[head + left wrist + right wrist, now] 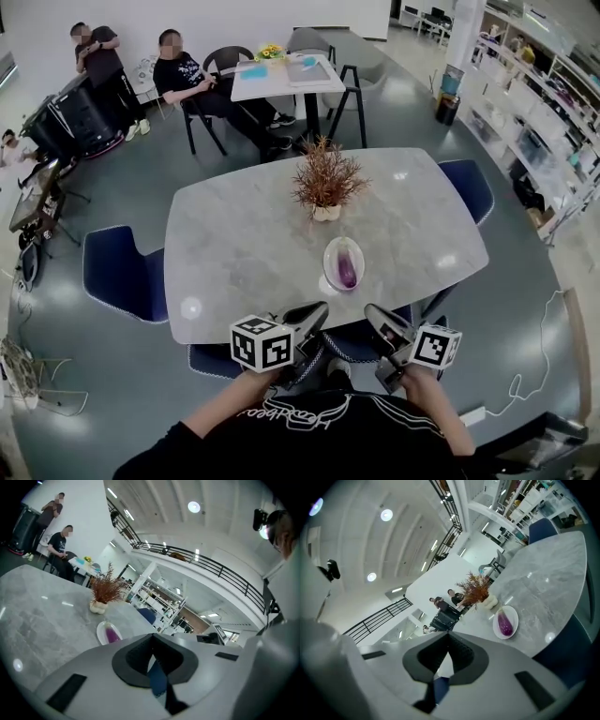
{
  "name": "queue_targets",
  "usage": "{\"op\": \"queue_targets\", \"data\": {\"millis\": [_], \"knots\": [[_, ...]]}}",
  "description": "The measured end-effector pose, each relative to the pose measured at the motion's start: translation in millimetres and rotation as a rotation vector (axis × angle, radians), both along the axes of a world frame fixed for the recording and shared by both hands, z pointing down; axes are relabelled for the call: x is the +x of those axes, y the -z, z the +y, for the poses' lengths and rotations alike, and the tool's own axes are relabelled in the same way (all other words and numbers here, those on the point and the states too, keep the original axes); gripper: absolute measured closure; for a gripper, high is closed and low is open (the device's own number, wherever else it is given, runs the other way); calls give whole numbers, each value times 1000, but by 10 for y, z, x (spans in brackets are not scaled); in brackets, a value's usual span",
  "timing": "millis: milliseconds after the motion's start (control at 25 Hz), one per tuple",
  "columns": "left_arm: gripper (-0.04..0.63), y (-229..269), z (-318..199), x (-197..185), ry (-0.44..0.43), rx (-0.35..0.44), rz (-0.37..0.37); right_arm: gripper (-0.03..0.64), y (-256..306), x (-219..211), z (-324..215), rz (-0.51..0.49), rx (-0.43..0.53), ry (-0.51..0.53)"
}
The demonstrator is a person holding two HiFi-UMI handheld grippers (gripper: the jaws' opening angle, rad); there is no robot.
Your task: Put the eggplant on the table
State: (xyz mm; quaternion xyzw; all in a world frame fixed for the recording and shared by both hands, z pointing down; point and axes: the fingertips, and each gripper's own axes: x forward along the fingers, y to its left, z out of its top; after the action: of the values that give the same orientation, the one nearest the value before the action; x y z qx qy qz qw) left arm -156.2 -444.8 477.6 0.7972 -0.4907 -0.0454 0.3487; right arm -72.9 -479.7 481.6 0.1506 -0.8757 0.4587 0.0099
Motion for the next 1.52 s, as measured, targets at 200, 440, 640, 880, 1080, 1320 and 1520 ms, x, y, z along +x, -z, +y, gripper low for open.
{"op": "queue_targets", "data": {"millis": [200,440,640,880,1080,1320,1520], "knots": [[586,188,552,225,-81,52,-40,611,233,84,655,15,121,59],[586,401,960,537,-129,133,-142,611,375,288,1177,131,371,162],[586,567,1310,787,-135,185,-208,611,539,474,1515,202,556,198],[586,647,1838,1210,-107,216,-271,611,539,981,2022,240,661,194],[586,637,2317,1639,-92,209,-282,611,593,1375,2554,175,651,228],[587,723,2953,2105,-72,217,-305,611,701,1742,3152,135,664,292],[588,742,3382,2451,-58,239,-354,611,682,2019,3542,150,711,319]]}}
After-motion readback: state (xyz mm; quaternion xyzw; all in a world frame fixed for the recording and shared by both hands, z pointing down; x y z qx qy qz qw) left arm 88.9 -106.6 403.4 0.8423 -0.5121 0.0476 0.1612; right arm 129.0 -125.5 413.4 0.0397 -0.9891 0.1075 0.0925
